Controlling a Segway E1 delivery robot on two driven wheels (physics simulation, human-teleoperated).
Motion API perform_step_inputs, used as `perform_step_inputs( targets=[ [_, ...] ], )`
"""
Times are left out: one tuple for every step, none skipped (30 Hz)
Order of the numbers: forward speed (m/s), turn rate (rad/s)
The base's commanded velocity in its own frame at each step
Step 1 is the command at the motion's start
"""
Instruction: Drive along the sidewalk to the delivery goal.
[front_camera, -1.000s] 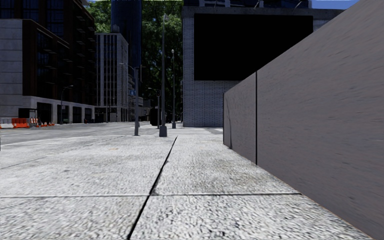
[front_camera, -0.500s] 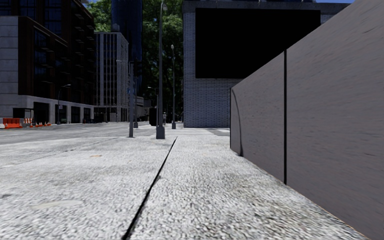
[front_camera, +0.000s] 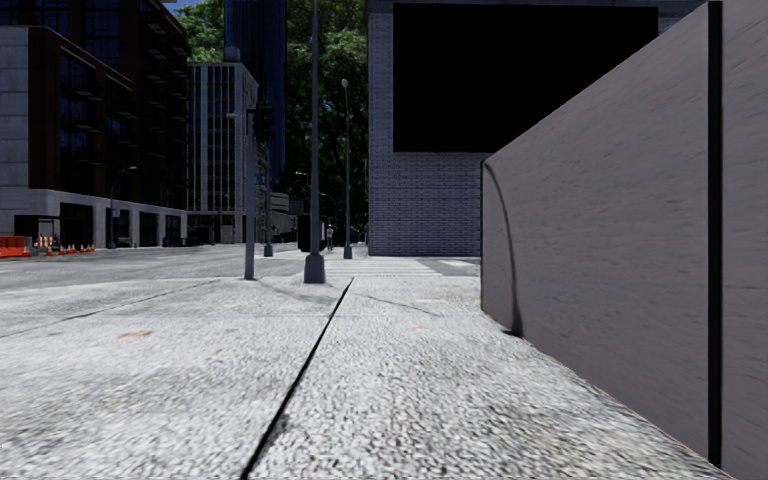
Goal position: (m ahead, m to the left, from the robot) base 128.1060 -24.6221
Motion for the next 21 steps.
perform_step_inputs(
  targets=[
    [2.0,0.11],
    [2.0,0.11],
    [2.0,0.07],
    [2.0,0.06],
    [2.0,0.06],
    [2.0,0.06],
    [2.0,0.06],
    [2.0,0.07],
    [2.0,0.08],
    [2.0,0.08],
    [2.0,0.09],
    [2.0,0.12],
    [2.0,0.18],
    [2.0,0.2],
    [2.0,0.2],
    [2.0,0.2],
    [2.0,0.2],
    [2.0,0.2],
    [2.0,0.18],
    [2.0,0.18],
    [2.0,0.1]
  ],
)
